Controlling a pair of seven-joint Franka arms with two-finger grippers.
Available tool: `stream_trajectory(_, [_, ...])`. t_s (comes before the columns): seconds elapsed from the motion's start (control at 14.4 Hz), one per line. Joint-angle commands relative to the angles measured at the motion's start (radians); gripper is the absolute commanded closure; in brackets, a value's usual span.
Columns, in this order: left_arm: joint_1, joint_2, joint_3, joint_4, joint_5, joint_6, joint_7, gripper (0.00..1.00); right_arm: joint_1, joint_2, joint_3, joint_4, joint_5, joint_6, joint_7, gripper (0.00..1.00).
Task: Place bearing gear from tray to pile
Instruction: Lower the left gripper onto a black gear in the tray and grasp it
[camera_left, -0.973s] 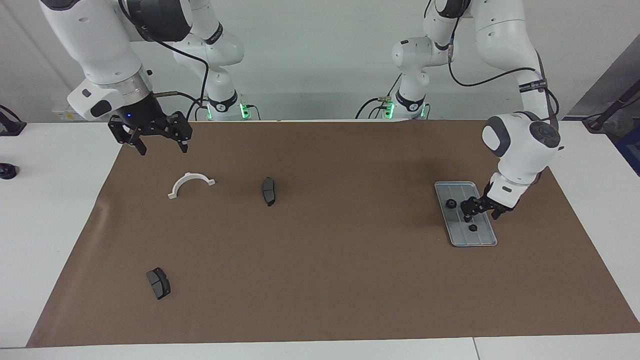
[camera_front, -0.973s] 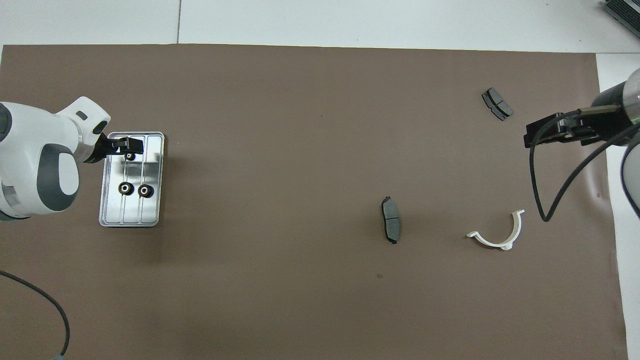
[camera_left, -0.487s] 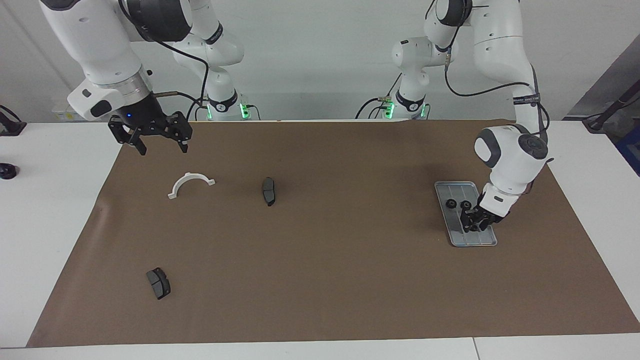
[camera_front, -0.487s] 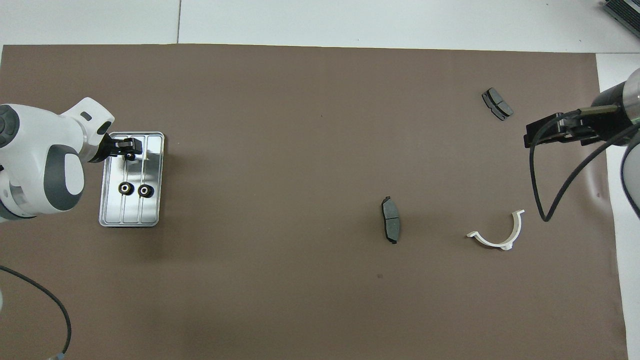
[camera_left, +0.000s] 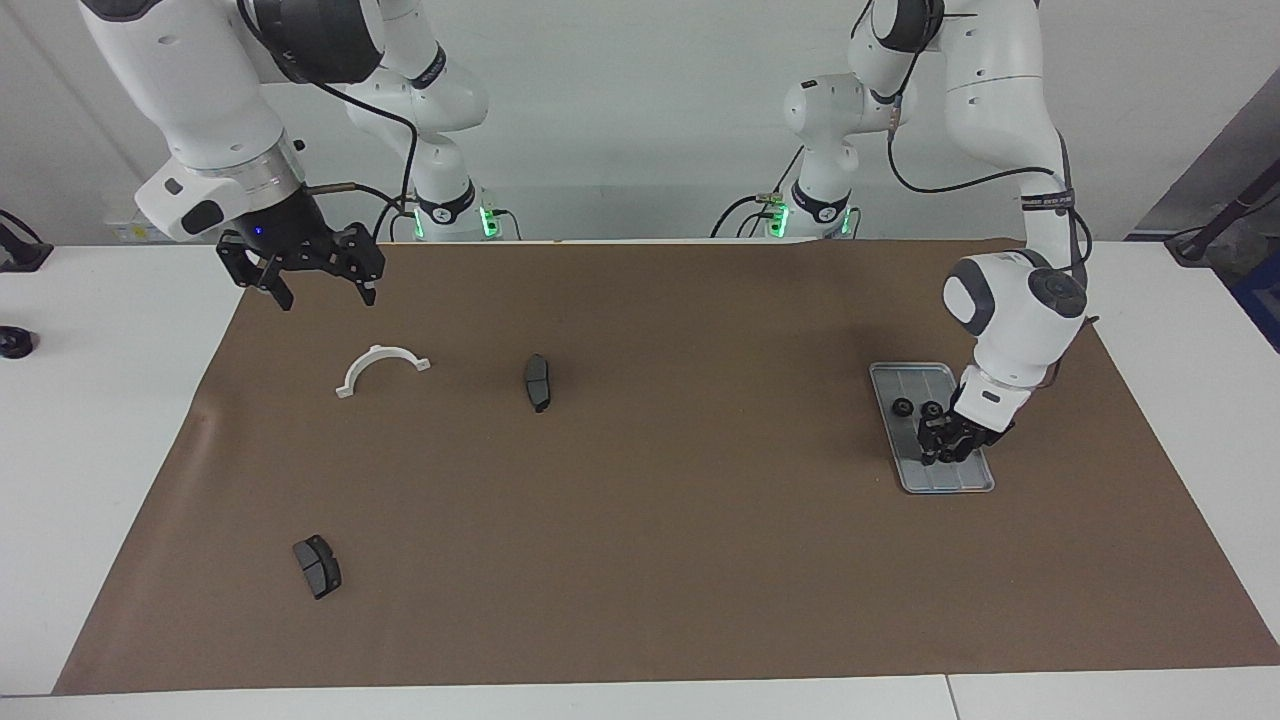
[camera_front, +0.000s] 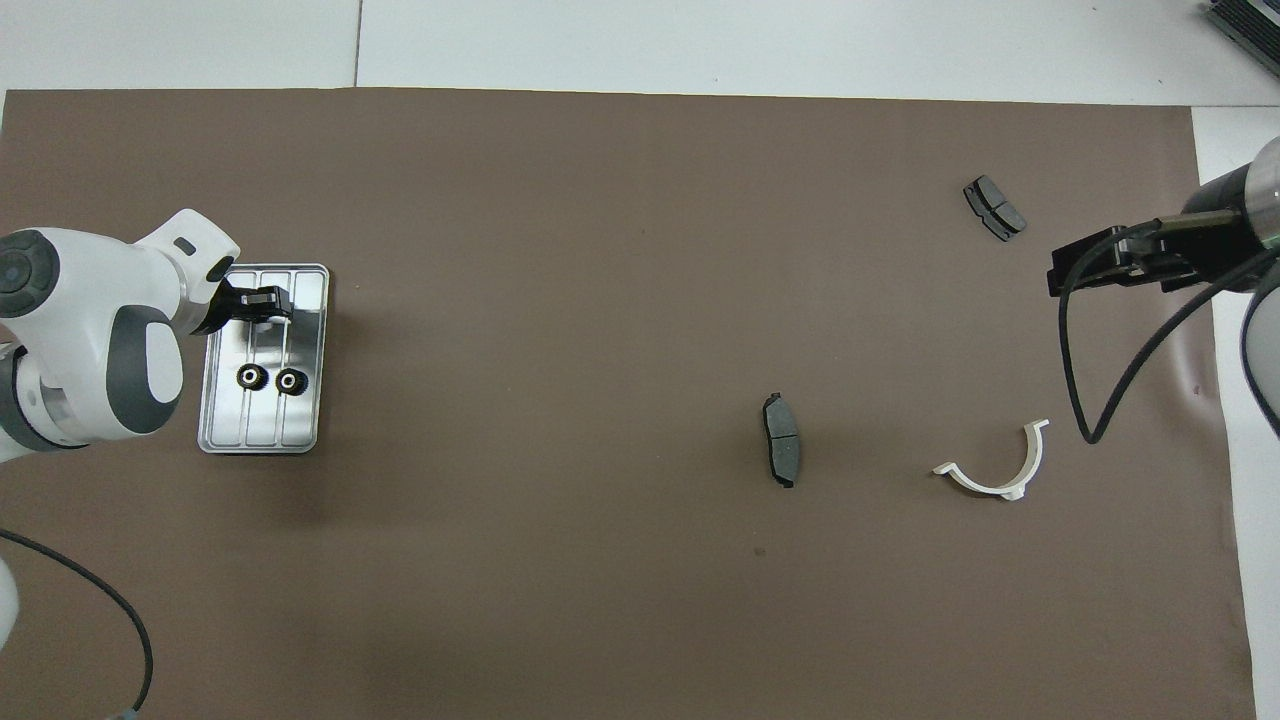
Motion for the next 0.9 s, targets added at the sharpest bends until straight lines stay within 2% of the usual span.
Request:
stream_trajectory(0.0, [-0.004,-0.008,0.005,-0.027,0.018,-0.002,0.000,0.62,-0.009,-0.007,0.002,-0.007,0.016,-0.016,-0.023,0.00])
stream_trajectory(0.14, [-0.004,-0.006,0.005,-0.025,0.018,0.001,0.003,0.91,-0.009,-0.007,0.002,-0.007,0.016,-0.016,-0.023,0.00])
stream_trajectory(0.21, [-0.002,-0.006,0.005,-0.025,0.018,0.002,0.004,1.00,-0.009,-0.007,0.002,-0.007,0.016,-0.015,-0.023,0.00])
stream_trajectory(0.49, [-0.005,-0.006,0.005,-0.005,0.018,-0.019,0.004,1.00,0.001,-0.007,0.002,-0.007,0.016,-0.015,-0.021,0.00])
stream_trajectory(0.83, [-0.036,-0.067,-0.007,0.140,0.016,-0.290,-0.081,1.00,0.001,-0.014,0.002,-0.019,0.016,-0.013,-0.018,0.00])
